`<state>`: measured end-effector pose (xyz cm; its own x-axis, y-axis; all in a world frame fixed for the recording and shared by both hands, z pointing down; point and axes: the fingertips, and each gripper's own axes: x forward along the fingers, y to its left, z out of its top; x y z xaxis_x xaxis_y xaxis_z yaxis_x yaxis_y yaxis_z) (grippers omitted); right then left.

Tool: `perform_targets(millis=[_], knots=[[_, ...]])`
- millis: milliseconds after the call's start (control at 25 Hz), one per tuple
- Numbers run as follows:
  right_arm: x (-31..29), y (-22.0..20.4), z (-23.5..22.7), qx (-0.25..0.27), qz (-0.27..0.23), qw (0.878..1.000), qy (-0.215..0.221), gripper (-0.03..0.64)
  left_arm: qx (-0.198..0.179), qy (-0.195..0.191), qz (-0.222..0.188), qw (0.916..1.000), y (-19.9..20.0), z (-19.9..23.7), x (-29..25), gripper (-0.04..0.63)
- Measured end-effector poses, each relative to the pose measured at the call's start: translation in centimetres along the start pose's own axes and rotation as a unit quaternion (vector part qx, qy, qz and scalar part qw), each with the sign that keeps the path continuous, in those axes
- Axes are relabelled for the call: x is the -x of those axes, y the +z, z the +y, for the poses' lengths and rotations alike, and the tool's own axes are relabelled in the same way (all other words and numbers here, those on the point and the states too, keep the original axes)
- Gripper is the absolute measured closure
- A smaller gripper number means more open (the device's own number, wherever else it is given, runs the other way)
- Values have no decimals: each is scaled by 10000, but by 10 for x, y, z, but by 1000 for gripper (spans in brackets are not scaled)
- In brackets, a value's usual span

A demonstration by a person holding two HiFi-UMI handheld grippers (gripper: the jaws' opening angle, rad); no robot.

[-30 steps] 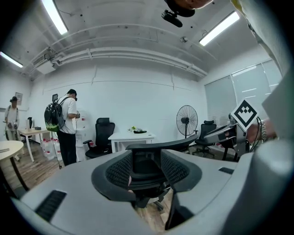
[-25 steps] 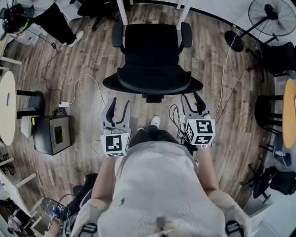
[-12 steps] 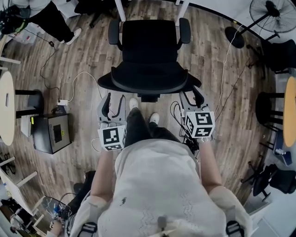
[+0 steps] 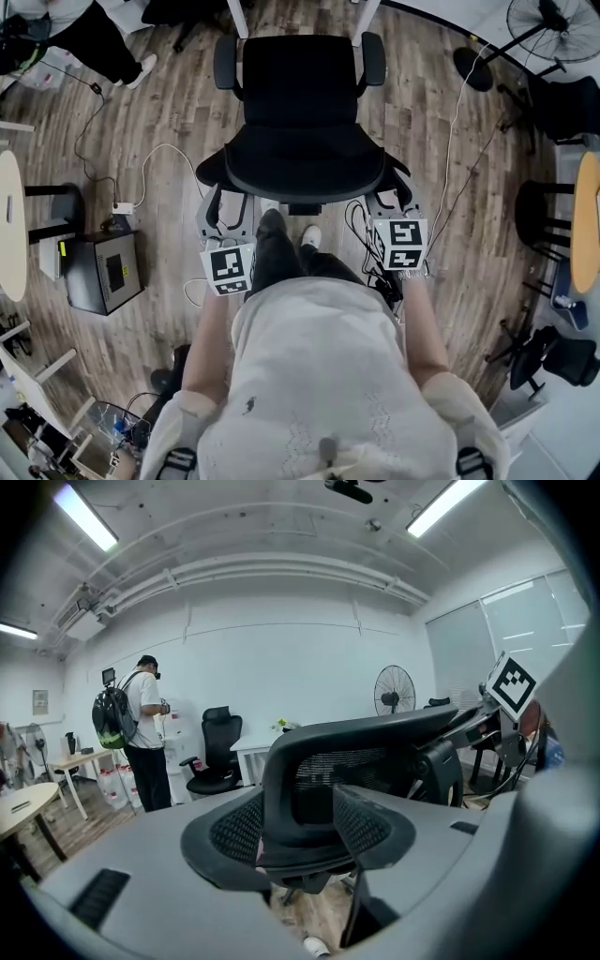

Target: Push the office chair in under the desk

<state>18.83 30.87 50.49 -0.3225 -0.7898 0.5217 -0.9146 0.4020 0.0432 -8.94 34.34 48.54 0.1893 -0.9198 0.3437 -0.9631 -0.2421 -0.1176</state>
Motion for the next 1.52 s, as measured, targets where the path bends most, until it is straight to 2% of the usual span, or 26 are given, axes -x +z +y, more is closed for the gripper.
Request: perform_targets(millis=[320, 920, 1200, 1520], knots=[[-26, 7, -3, 132, 9, 9998, -138, 365, -317, -56, 46, 9995, -5, 11, -27, 359], [-58, 12, -4, 222, -36, 9991, -350, 365, -537, -112, 203, 9983, -15, 23, -66, 359], [-62, 16, -4, 227, -168, 9991, -321, 364, -331, -48, 245, 9991, -14, 35, -82, 356], [-67, 17, -6, 140, -407, 9986, -294, 358, -337, -115, 282, 9990, -14, 41, -97, 353]])
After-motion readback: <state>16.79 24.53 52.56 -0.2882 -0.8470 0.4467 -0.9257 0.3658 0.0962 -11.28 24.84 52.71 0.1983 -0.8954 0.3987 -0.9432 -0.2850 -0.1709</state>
